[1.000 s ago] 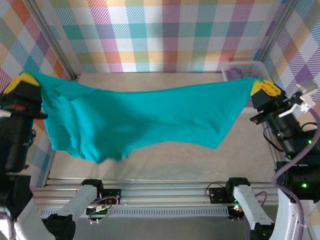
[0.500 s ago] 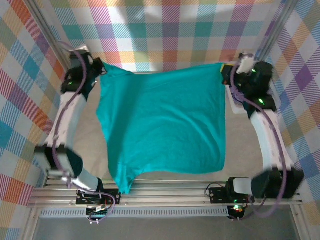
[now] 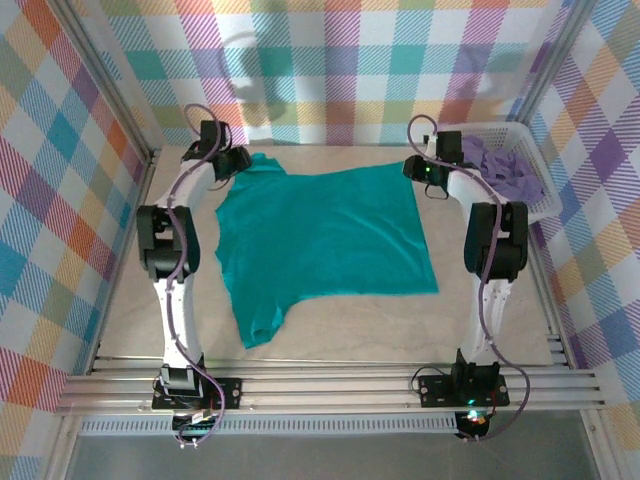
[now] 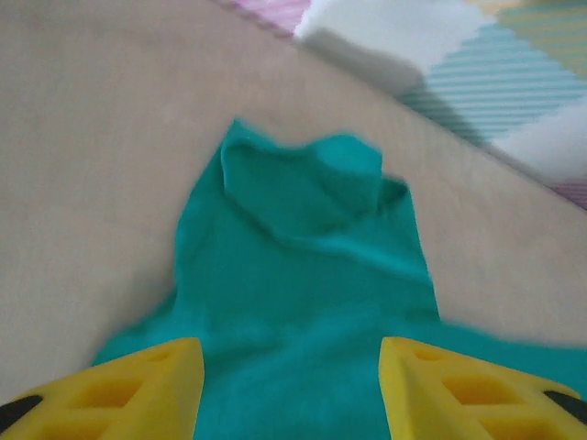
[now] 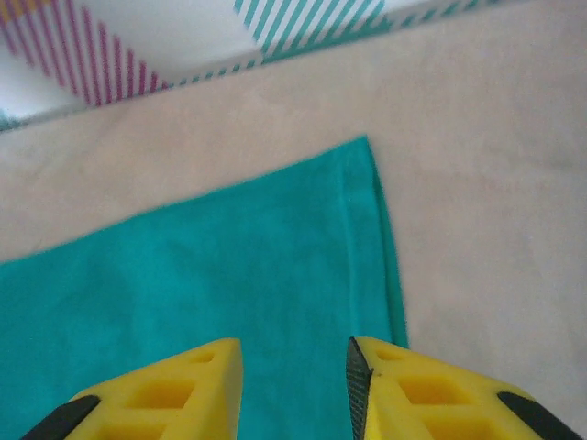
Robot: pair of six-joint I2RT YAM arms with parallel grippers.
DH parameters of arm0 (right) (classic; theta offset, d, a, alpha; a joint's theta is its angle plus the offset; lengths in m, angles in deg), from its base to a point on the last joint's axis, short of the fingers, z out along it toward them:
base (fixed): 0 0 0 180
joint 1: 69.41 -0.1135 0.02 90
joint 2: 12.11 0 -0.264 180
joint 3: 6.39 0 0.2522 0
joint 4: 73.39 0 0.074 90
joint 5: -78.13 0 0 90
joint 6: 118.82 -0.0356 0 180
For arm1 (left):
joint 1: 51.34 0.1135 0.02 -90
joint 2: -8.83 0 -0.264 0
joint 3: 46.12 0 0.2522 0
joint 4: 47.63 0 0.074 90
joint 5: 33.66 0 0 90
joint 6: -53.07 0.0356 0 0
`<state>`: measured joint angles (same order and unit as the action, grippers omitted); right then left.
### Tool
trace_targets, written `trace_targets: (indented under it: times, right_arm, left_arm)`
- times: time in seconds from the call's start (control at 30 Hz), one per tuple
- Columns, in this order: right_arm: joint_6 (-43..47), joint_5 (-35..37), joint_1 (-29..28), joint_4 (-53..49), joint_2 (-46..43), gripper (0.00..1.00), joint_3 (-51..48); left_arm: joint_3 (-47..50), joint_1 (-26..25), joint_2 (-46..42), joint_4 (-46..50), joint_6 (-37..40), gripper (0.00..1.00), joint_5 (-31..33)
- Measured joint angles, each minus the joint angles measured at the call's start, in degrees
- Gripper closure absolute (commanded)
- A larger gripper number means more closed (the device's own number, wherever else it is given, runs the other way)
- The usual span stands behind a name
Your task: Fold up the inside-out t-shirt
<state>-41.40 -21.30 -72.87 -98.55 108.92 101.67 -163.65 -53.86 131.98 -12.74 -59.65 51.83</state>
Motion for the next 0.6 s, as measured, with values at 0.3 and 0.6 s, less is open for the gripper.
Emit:
trace_targets:
  times: [0.3, 0.6]
  right_arm:
    - [-3.72, -3.48, -5.51, -3.39, -24.28, 0.51, -25.97]
    - [-7.78, -5.88, -4.98, -6.67, -24.55, 0.50, -35.17]
  left_arm:
    - [46.90, -4.68, -34.91, -19.04, -10.47, 0.44, -4.46]
    - [61.26, -6.56, -36.46, -20.94, -10.60, 0.42, -7.69]
